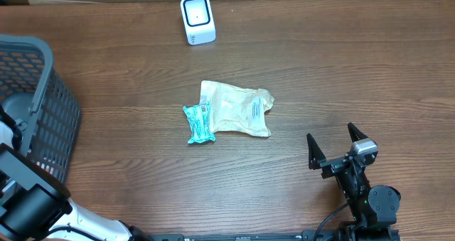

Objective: Scan the item barcode
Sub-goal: 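Place the tissue pack on the table next to the green pack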

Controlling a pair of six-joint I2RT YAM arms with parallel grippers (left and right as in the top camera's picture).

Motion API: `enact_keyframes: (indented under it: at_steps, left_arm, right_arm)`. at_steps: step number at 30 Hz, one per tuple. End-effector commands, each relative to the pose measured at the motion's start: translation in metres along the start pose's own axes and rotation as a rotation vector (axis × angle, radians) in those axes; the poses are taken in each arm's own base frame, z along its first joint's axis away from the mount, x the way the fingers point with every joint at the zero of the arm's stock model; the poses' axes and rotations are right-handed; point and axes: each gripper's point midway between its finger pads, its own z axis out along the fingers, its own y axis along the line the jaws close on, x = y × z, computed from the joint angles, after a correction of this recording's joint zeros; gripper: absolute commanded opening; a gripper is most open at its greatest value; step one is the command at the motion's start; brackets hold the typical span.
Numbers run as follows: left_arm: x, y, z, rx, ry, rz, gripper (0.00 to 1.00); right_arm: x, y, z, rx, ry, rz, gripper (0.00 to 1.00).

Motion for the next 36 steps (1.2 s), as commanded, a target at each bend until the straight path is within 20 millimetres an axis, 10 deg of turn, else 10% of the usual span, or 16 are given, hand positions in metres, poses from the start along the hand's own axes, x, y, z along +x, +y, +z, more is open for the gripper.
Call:
enact_keyframes:
  at_steps: [1,11,17,21,26,36]
  left_arm:
    - [-0.041,0.0,-0.061,0.089,-0.149,-0.13,0.04]
    - [-0.074,-0.027,-0.221,0.427,-0.486,-0.23,0.04]
    - [-0.032,-0.095,-0.359,0.799,-0.638,-0.108,0.04]
    - [0.022,-0.14,-0.402,0.887,-0.626,0.049,0.04]
    - [0.1,-0.198,-0.382,0.842,-0.428,0.285,0.04]
    - [0.229,-0.277,-0.24,0.533,0.004,0.584,0.04]
  right_arm:
    - [0.002,-0.003,0.0,0.013,0.002,0.004,1.0]
    - [0.002,-0.003,0.0,0.013,0.002,0.004,1.0]
    - [0.002,-0.003,0.0,0.013,0.002,0.004,1.0]
    - [0.002,-0.003,0.0,0.013,0.002,0.004,1.0]
    - [0.002,-0.003,0.0,0.013,0.002,0.004,1.0]
    - [0.002,-0.003,0.0,0.013,0.002,0.004,1.0]
